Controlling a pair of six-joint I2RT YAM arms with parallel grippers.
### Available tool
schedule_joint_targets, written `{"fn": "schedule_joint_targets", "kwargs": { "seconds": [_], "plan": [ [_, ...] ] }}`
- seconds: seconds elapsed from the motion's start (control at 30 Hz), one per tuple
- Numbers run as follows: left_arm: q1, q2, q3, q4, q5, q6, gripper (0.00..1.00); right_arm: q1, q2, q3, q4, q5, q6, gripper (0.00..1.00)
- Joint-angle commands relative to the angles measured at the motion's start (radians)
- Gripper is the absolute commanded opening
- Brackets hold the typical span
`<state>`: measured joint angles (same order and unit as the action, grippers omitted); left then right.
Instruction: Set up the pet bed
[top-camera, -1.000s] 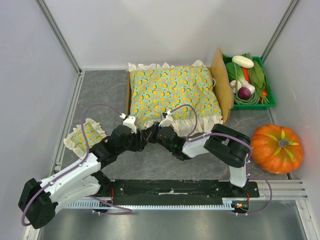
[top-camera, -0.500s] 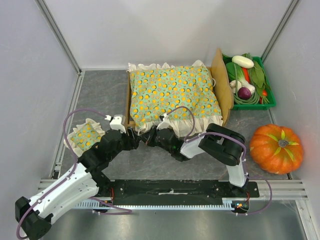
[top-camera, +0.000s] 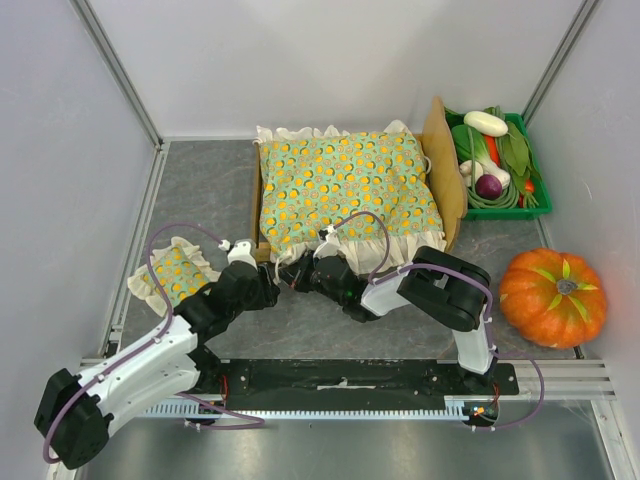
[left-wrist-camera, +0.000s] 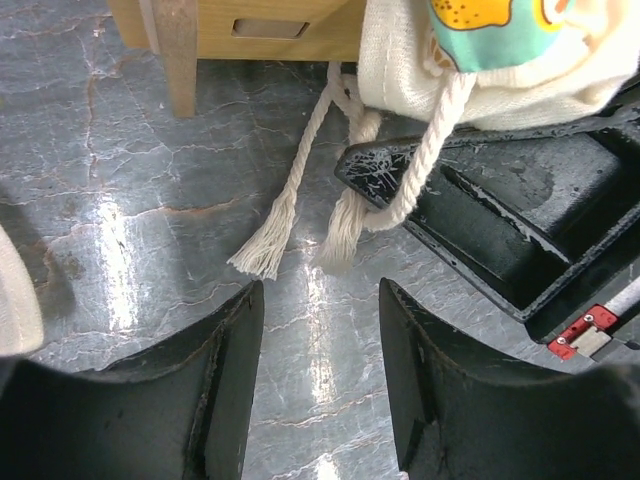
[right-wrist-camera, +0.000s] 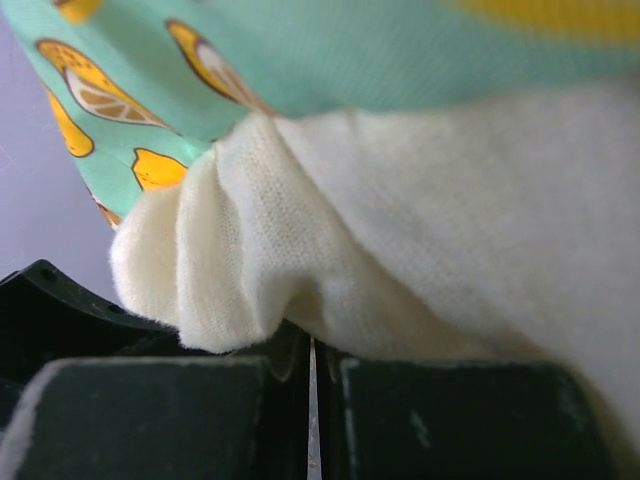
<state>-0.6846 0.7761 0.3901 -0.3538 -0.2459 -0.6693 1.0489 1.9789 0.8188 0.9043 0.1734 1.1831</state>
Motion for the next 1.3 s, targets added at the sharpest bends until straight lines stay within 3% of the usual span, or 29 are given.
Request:
{"fn": "schedule_joint_targets", "kwargs": {
  "seconds": [0.0, 0.27, 0.4, 0.5, 0.83, 0.9, 1.03, 1.17, 1.27],
  "plan": [
    [0.031, 0.012, -0.023, 0.107, 0.033, -0.023, 0.56, -0.006, -0.031, -0.001, 0.047, -0.002, -0.02, 0.0],
    [0.102, 0.089, -0.023, 0.24, 0.112, 0.073, 0.5, -0.009, -0.043, -0.004, 0.048, -0.008, -0.025, 0.0],
    [0.118, 0.11, -0.014, 0.269, 0.137, 0.1, 0.36, -0.009, -0.043, -0.006, 0.051, -0.011, -0.025, 0.0],
    [0.126, 0.129, -0.011, 0.279, 0.158, 0.106, 0.32, -0.007, -0.045, -0.007, 0.058, -0.014, -0.027, 0.0],
    [0.138, 0.167, -0.031, 0.322, 0.2, 0.108, 0.32, -0.012, -0.048, -0.009, 0.061, -0.02, -0.025, 0.0],
    [0.138, 0.173, -0.028, 0.325, 0.209, 0.112, 0.18, -0.013, -0.048, -0.007, 0.061, -0.022, -0.025, 0.0],
    [0.142, 0.193, -0.017, 0.325, 0.208, 0.12, 0.02, -0.012, -0.049, -0.007, 0.059, -0.026, -0.025, 0.0],
    [0.148, 0.207, -0.005, 0.322, 0.207, 0.125, 0.02, -0.012, -0.055, -0.012, 0.058, -0.026, -0.033, 0.0],
    [0.151, 0.209, 0.01, 0.294, 0.195, 0.129, 0.02, -0.013, -0.078, -0.023, 0.03, -0.011, -0.046, 0.12]
  ]
}}
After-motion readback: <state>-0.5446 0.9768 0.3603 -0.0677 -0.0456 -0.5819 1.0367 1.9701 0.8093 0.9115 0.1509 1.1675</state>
